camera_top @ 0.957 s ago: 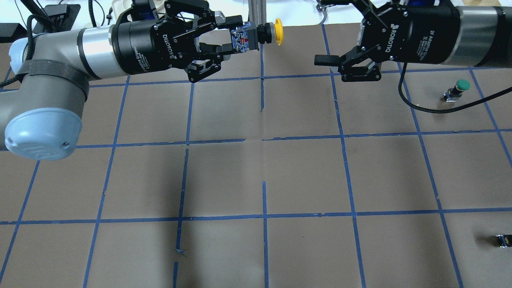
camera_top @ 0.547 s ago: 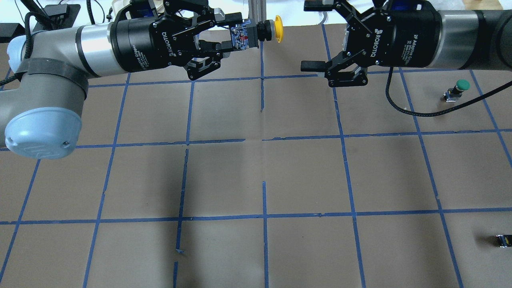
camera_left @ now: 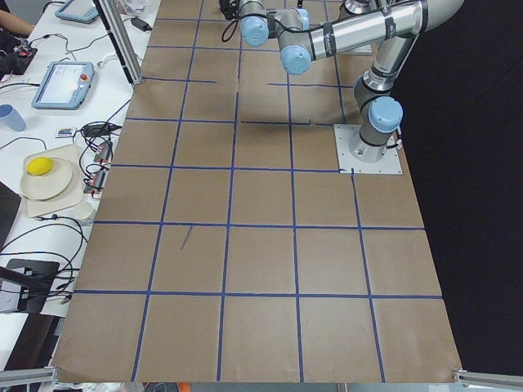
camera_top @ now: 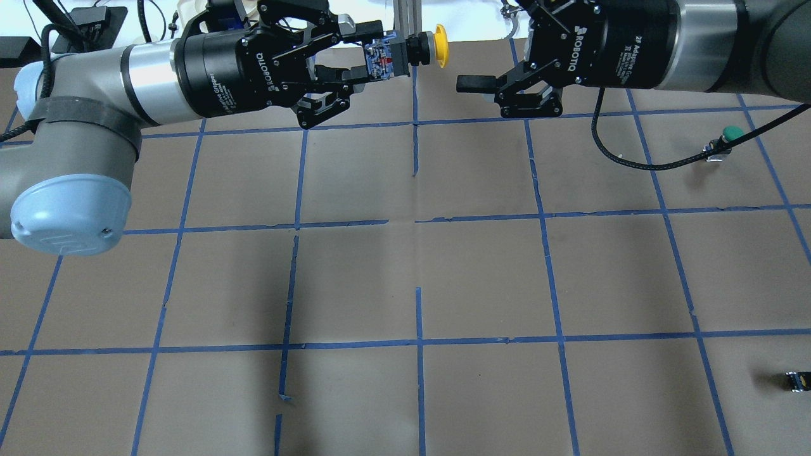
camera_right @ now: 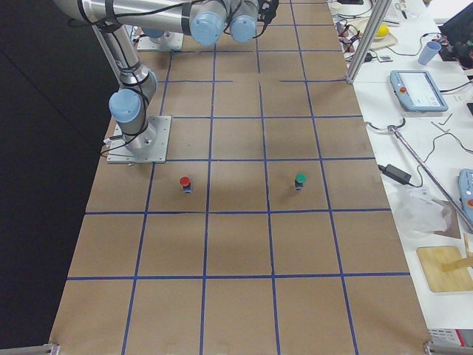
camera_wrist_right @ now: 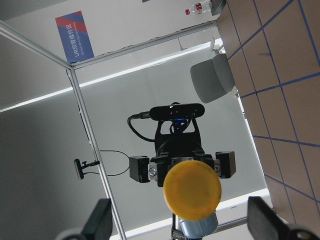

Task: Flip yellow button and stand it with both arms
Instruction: 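Hold the button up with the left gripper while the right gripper approaches its yellow cap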

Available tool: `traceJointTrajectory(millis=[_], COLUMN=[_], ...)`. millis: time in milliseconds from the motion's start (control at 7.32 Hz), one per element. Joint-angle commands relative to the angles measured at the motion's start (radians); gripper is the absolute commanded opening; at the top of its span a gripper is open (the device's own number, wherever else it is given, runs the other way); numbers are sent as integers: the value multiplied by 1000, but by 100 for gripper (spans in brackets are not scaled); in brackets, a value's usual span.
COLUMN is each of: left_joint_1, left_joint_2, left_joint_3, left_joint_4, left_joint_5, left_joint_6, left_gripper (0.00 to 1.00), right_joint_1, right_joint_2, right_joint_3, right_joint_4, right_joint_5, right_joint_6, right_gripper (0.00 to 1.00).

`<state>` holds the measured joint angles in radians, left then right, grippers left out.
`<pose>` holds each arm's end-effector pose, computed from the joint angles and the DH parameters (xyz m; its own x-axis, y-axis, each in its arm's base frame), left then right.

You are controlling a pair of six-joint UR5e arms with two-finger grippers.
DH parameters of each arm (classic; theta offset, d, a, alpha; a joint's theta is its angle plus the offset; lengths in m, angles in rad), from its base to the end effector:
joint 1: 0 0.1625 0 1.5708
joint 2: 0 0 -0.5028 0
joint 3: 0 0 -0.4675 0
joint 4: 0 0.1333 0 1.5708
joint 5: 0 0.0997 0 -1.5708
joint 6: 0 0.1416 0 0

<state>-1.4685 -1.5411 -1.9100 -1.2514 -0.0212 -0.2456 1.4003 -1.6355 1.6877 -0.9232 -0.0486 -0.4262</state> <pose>-0.2193 -0.5553 0.5267 0.0443 -0.2302 0.9721 -0.0942 0.9678 0.2335 0.1849 -0.5455 0.5704 0.0021 0.2731 -0.9620 0.1435 0.9519 0.2706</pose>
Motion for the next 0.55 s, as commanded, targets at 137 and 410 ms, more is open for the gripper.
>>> traceJointTrajectory(millis=[137, 410], left_joint_1=[0, 0], left_joint_2=[6, 6], left_joint_3=[-11, -12], left_joint_4=[13, 26], left_joint_5=[-5, -5], left_joint_6=[-1, -3], left_gripper=[11, 11], right_joint_1=[40, 46], right_joint_2=[28, 26], right_joint_3=[12, 4], right_joint_4=[-56, -63], right_joint_5=[6, 3], right_joint_6=[26, 26], right_gripper=[94, 86])
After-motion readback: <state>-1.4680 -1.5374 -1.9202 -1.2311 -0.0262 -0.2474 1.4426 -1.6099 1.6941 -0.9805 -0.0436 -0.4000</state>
